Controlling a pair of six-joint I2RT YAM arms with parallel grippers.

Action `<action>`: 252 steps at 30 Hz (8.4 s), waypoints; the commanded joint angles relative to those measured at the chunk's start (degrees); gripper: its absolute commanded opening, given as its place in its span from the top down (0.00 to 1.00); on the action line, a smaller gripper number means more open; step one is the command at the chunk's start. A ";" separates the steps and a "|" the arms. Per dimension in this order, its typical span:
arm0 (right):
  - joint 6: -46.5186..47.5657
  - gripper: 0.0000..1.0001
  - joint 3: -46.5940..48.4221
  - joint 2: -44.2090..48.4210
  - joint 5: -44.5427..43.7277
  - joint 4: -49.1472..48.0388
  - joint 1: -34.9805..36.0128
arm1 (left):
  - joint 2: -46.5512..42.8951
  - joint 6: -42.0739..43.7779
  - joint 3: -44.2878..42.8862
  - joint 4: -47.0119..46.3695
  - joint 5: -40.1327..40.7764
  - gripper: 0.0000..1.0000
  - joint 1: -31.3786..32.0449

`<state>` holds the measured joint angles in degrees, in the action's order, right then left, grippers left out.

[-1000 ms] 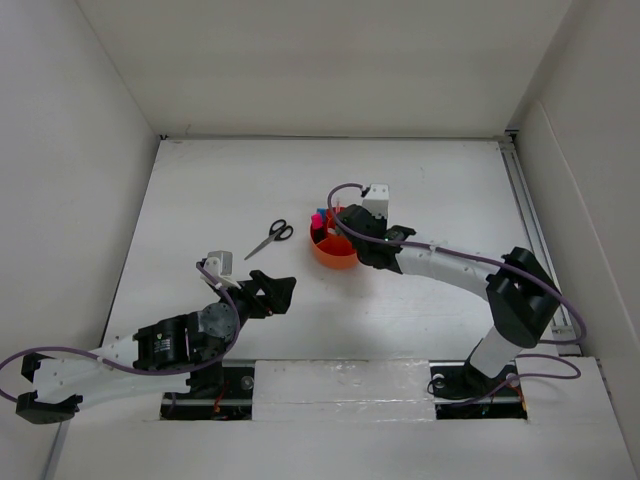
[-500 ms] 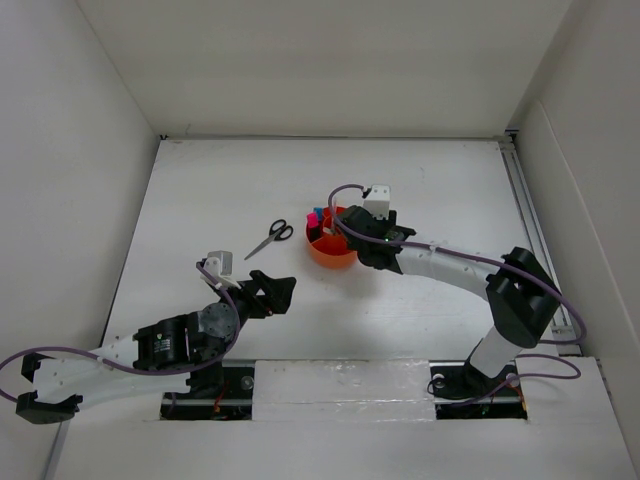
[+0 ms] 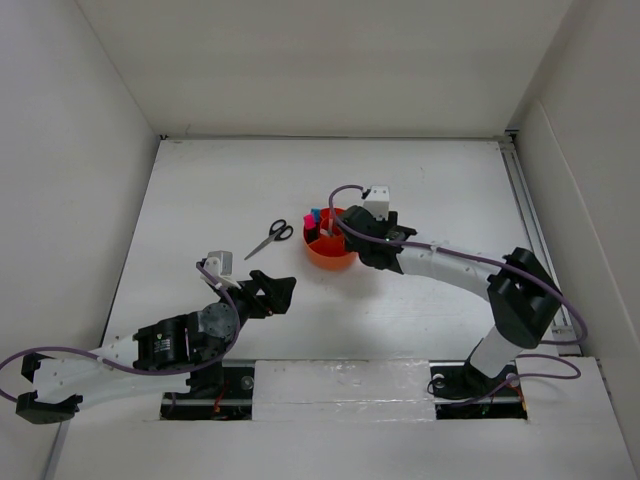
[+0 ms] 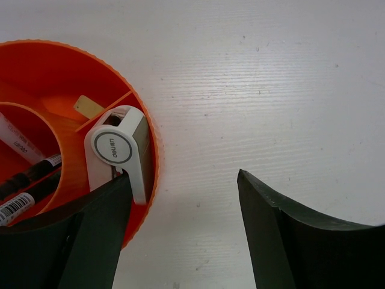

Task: Sort the stationery into containers
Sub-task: Place the stapler in the storage box, then pick up the scissors from the center of the board, then place the scissors in the storage box.

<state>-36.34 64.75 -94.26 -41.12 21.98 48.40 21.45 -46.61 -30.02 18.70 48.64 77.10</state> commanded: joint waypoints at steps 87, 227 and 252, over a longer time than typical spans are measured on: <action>12.87 0.00 -13.86 51.98 32.68 -1.49 -0.94 | 80.14 32.64 -51.01 5.73 -61.49 0.09 -72.18; 21.38 1.00 4.36 9.26 47.35 -49.83 5.91 | 27.06 26.66 -30.27 -5.52 -61.48 0.00 -62.69; 33.44 1.00 -14.29 16.92 91.22 -61.34 -17.90 | 29.61 26.57 -29.75 -2.79 -59.19 0.00 -62.69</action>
<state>-2.83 50.72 -77.32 46.19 -31.48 30.76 50.89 -20.64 -60.38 17.78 -8.86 14.31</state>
